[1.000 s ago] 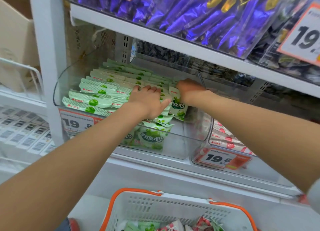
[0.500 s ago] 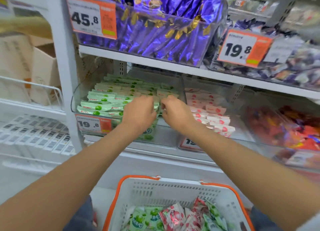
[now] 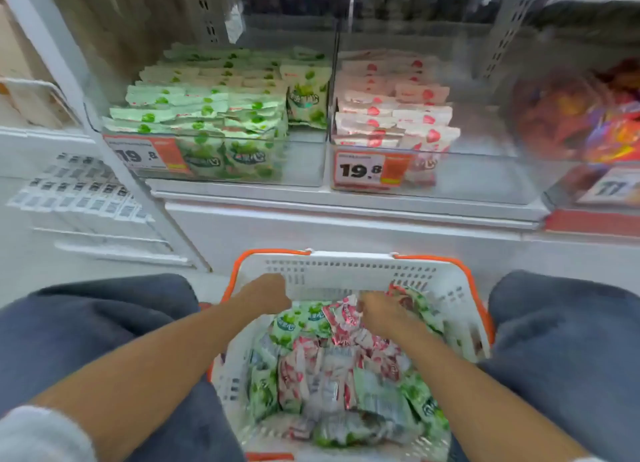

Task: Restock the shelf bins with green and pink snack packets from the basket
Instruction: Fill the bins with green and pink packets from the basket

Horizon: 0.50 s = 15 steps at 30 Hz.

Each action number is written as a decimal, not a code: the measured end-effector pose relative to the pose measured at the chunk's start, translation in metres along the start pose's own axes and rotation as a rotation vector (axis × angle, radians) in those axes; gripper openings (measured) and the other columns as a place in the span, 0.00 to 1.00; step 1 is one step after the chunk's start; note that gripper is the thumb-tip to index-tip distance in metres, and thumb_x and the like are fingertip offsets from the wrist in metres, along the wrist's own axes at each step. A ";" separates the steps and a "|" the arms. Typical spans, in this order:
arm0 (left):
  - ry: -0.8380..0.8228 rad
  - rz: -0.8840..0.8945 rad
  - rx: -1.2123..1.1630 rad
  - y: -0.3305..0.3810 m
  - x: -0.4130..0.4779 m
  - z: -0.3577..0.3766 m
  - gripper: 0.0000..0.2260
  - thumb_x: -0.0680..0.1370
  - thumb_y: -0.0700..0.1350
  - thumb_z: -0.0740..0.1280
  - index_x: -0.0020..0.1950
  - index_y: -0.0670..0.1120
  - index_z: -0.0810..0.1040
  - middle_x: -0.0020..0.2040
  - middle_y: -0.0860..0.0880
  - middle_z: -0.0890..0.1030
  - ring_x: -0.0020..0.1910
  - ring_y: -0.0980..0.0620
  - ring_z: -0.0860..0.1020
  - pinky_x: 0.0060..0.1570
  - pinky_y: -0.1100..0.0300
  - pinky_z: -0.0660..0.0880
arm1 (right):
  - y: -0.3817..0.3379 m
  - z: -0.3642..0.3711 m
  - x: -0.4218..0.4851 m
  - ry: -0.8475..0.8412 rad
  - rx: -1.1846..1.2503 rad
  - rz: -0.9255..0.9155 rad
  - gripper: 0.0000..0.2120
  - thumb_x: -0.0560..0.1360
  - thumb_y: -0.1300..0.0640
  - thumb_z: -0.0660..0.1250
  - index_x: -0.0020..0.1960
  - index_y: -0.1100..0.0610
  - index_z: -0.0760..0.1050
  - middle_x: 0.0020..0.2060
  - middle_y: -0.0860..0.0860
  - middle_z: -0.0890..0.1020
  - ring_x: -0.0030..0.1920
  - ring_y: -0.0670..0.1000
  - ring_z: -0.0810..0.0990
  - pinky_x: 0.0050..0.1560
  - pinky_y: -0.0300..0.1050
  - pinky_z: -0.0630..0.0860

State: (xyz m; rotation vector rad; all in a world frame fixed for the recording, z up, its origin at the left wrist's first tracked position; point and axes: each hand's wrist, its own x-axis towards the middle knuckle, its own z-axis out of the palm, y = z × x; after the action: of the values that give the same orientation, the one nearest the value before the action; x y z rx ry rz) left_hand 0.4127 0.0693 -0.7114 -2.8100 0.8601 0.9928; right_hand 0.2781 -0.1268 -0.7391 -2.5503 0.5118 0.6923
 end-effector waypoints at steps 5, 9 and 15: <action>-0.222 0.003 0.200 -0.021 0.026 0.056 0.18 0.79 0.40 0.63 0.69 0.43 0.71 0.67 0.47 0.73 0.66 0.47 0.72 0.62 0.57 0.72 | 0.007 0.056 0.025 -0.162 0.149 0.056 0.05 0.77 0.65 0.62 0.46 0.62 0.77 0.47 0.57 0.81 0.44 0.54 0.80 0.41 0.45 0.75; -0.296 0.073 0.536 -0.044 0.033 0.096 0.22 0.77 0.34 0.61 0.69 0.48 0.71 0.63 0.49 0.77 0.62 0.47 0.76 0.61 0.54 0.71 | 0.009 0.076 0.032 -0.195 0.179 0.047 0.09 0.77 0.64 0.62 0.55 0.61 0.78 0.52 0.57 0.81 0.50 0.55 0.80 0.48 0.47 0.75; -0.153 0.093 0.525 -0.039 0.034 0.101 0.13 0.76 0.34 0.64 0.58 0.45 0.76 0.54 0.47 0.80 0.56 0.46 0.77 0.56 0.53 0.72 | 0.003 0.068 0.034 -0.140 0.225 0.019 0.09 0.77 0.65 0.62 0.52 0.61 0.80 0.51 0.56 0.82 0.49 0.53 0.79 0.49 0.44 0.74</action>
State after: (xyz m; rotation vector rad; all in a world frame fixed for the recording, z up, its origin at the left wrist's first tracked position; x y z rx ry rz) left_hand 0.3969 0.1069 -0.8171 -2.2455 1.0559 0.8270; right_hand 0.2781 -0.1029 -0.8113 -2.2729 0.5350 0.7683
